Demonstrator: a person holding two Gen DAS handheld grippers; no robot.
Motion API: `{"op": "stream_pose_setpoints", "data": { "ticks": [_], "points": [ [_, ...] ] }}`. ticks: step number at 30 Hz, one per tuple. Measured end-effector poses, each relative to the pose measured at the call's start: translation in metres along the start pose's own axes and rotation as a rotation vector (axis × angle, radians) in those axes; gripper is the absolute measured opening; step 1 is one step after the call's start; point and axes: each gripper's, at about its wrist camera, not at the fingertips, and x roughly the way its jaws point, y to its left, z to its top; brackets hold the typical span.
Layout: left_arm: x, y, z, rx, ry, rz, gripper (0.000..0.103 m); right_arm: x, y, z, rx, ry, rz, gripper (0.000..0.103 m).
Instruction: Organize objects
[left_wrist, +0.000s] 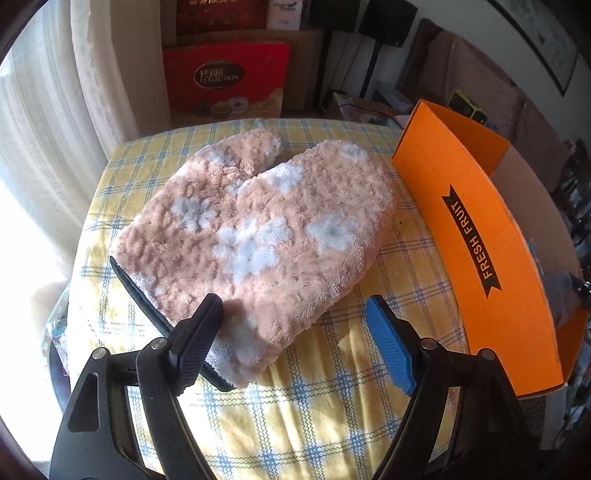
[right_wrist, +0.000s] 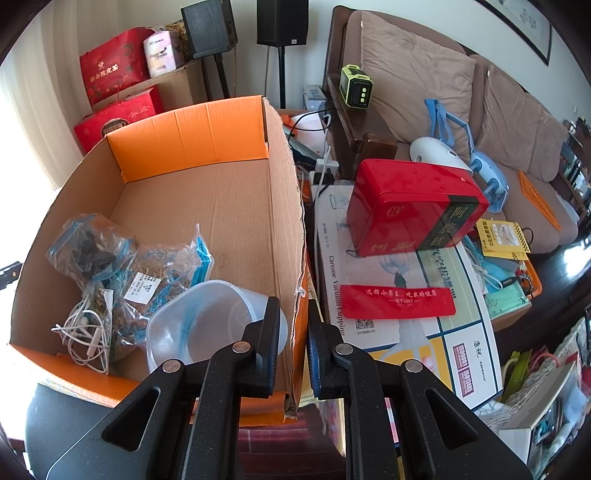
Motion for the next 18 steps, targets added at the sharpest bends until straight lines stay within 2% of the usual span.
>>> {"op": "stream_pose_setpoints", "data": {
  "ticks": [18],
  "points": [
    [-0.004,0.010,0.000,-0.077,0.004,-0.018,0.077,0.000,-0.001,0.000,-0.005,0.002,-0.005,0.013]
  ]
}}
